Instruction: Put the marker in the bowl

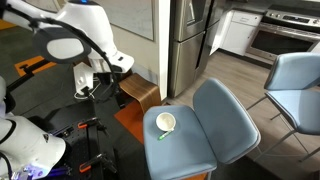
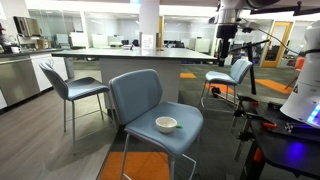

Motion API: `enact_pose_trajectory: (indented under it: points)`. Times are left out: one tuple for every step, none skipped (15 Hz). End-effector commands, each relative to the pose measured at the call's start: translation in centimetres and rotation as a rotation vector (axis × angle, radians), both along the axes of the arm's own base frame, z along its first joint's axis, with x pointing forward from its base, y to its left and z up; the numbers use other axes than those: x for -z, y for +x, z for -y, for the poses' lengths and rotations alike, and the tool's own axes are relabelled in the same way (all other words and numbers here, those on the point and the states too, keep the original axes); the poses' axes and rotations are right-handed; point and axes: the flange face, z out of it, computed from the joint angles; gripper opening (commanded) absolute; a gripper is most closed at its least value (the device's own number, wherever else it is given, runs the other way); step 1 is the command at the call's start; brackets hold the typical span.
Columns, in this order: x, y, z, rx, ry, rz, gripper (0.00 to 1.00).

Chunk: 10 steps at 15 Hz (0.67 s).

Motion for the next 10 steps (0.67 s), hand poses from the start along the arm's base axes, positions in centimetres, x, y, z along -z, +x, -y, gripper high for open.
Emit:
enact_pose_trajectory:
  points:
    - [6.2,2.6,0.2,-0.084,0.050,-0.026,1.00]
    - [8.1,3.2,0.2,-0.103,0.062,-0.040,1.00]
    - [10.2,3.6,0.2,-0.118,0.070,-0.053,1.00]
    - [12.0,4.1,0.3,-0.124,0.081,-0.066,1.00]
    - [13.9,4.6,0.2,-0.125,0.092,-0.074,1.00]
    - [15.5,5.1,0.2,-0.125,0.095,-0.082,1.00]
    - [17.2,5.6,0.3,-0.127,0.104,-0.090,1.00]
    - [18.8,6.3,0.3,-0.125,0.111,-0.095,1.00]
    - [20.4,7.0,0.5,-0.128,0.115,-0.101,1.00]
    - [21.9,7.7,0.7,-0.129,0.117,-0.110,1.00]
